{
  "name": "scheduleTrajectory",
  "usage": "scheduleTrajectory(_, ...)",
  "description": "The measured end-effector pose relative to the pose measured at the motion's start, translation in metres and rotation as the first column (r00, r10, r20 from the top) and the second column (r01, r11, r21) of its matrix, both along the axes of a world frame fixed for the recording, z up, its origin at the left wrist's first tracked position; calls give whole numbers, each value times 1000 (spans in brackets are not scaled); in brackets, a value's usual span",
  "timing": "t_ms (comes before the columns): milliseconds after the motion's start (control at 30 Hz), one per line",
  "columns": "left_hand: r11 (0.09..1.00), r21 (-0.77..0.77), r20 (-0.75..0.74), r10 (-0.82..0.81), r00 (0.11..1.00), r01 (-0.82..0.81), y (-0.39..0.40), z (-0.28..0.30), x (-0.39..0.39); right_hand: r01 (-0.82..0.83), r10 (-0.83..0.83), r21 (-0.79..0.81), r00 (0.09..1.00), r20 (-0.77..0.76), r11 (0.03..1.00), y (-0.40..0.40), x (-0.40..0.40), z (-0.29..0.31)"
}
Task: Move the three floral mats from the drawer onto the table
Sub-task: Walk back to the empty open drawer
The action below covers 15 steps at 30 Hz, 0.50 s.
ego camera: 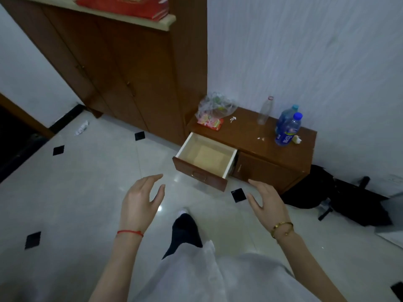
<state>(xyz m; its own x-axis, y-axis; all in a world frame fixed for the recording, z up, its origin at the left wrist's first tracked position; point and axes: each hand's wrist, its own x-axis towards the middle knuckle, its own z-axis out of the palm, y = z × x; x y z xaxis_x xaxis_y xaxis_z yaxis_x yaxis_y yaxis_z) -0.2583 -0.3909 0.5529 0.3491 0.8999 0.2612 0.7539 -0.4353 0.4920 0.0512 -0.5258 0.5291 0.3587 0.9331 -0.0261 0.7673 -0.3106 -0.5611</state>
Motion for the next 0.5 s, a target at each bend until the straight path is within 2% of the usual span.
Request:
scheduleTrajectory(267,974,34,-33,-221,975,222,182,9,14,192,-189,41,979,-73,981,129,-23,-3)
scheduleTrajectory(500,924,35,-41,-378,925,380,270,0,45,290,-287,19,954,-88,957,189,-23,-9)
